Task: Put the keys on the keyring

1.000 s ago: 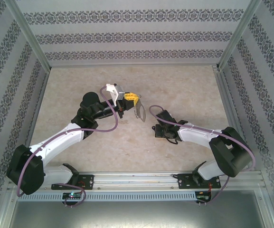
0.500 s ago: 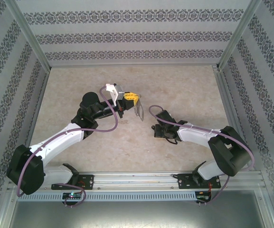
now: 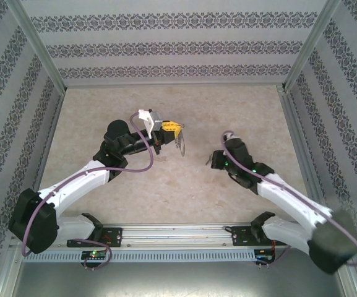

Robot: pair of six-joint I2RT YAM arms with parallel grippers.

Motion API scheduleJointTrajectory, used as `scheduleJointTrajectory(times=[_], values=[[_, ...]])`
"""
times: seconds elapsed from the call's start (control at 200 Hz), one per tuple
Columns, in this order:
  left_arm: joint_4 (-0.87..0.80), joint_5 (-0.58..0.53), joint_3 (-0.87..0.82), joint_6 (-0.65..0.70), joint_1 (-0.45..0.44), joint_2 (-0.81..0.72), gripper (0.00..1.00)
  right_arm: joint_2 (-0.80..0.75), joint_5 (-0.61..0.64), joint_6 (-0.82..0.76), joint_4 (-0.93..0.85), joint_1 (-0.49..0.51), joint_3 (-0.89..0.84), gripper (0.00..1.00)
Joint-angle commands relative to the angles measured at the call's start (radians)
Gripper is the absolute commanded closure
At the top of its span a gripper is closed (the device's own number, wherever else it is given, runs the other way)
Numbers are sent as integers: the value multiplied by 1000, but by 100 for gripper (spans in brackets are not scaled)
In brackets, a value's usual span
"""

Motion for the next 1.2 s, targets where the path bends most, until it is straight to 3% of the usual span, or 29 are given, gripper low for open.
scheduleJointTrajectory(times=[0.0, 0.215, 0.515, 0.954, 1.199], values=[[51, 63, 27, -1, -14, 21, 100, -133, -89, -102, 43, -44, -35, 100], [27, 126, 71, 22, -22, 72, 100, -296, -338, -233, 109, -131, -22, 100], [-71, 174, 139, 55, -43, 130, 100, -288, -582, -267, 193, -170, 10, 100], [-195, 214, 226, 116, -72, 188, 100, -268, -489, -241, 278, -123, 52, 100], [-327, 131, 268, 196, -97, 186, 100, -218, -472, -279, 281, -64, 101, 100]])
